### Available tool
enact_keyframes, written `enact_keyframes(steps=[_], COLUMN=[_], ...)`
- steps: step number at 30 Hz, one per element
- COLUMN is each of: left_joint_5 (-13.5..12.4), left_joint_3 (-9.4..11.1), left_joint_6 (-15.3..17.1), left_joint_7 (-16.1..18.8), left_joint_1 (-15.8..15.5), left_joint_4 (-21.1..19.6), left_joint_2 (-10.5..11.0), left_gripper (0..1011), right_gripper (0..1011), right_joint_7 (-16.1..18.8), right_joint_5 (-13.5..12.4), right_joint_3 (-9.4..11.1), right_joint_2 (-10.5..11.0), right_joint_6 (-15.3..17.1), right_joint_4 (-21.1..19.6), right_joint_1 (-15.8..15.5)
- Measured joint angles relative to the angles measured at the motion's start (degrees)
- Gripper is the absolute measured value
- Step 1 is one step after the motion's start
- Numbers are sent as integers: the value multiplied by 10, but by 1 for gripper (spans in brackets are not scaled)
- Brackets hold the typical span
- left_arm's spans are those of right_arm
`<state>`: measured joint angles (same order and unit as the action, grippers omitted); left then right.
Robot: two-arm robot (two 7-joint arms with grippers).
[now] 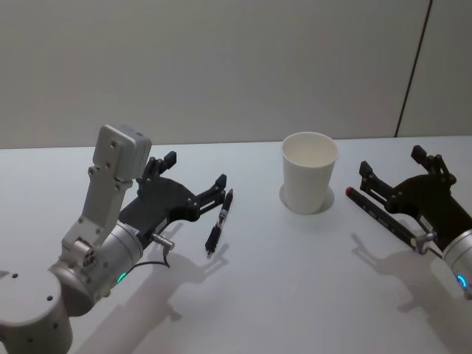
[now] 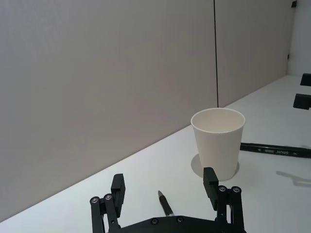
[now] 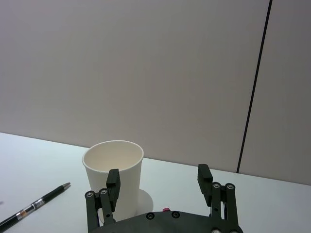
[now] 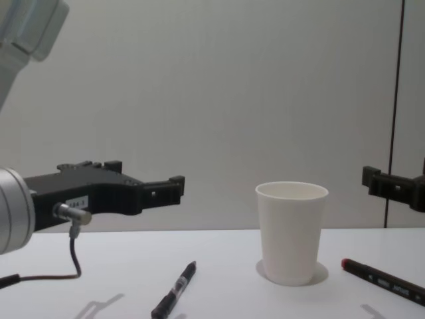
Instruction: Place the pen into the pen holder.
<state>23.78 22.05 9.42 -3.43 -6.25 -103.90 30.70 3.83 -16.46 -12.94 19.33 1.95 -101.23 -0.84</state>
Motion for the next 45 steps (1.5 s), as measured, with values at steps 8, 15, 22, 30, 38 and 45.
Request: enact_keyframes(steps=[8, 15, 22, 30, 38, 45], left_joint_5=[16, 18, 13, 5, -1, -6], left_joint_3=[-5, -5, -1, 4, 8, 12], left_joint_6=[49, 99, 152, 201, 231, 247], left_joint_7=[-24, -42, -49, -34, -3, 32], left_joint_1=[5, -5, -23, -42, -53, -58], left_joint_4=[-20, -26, -24, -11, 4, 20], left_joint_2=[13, 9, -7, -31, -55, -74], left_gripper=[1001, 1001, 1001, 1001, 1001, 1001], right_gripper=[1002, 1002, 1002, 1002, 1002, 1002], right_joint_7=[0, 0, 0, 0, 0, 0], right_joint_5=[0, 0, 0, 0, 0, 0], right_joint_3=[0, 0, 0, 0, 0, 0], right_joint_2=[0, 0, 0, 0, 0, 0], right_joint_6=[0, 0, 0, 0, 0, 0], right_joint_4=[0, 0, 0, 0, 0, 0], right_joint_1=[0, 0, 0, 0, 0, 0])
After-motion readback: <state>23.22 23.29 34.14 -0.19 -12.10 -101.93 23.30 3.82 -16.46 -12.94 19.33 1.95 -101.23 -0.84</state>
